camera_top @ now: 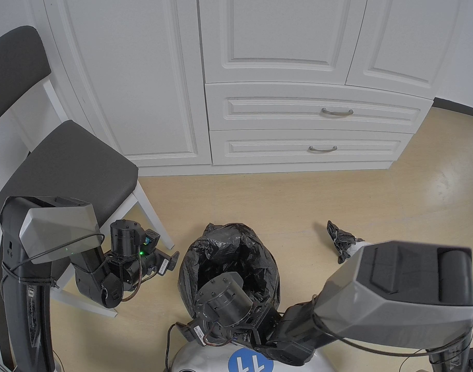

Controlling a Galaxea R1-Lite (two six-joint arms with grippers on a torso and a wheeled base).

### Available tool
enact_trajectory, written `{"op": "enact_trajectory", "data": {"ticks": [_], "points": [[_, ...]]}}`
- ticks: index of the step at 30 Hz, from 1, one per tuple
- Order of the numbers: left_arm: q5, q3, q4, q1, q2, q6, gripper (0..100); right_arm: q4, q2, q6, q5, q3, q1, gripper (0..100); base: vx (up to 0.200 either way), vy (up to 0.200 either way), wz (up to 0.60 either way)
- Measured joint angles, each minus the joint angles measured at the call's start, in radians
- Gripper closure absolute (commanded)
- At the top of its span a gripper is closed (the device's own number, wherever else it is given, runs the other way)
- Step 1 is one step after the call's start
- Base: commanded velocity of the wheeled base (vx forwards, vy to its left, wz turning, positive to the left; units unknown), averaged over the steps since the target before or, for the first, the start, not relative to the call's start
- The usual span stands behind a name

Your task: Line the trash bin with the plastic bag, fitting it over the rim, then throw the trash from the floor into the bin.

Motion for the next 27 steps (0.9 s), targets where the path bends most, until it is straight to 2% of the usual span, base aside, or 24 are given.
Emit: {"op": "enact_trajectory", "data": {"ticks": [4,12,19,27], "points": [[0.001,0.013,-0.036,-0.016,-0.001,-0.001,0,-0.002,-0.067,0.001,-0.087,0.037,-0.018,0,0.000,0.000,0.00],[0.008,0.095,-0.115,-0.109,-0.013,-0.003,0,-0.009,-0.109,0.054,-0.236,0.056,-0.123,0,0.000,0.000,0.00],[0.017,0.137,-0.131,-0.180,-0.013,-0.007,0,-0.013,-0.093,0.077,-0.285,0.062,-0.179,0,0.000,0.000,0.00],[0.062,0.100,-0.127,-0.186,0.067,-0.002,0,-0.073,-0.074,0.104,-0.309,0.121,-0.199,0,0.000,0.000,0.00]]}}
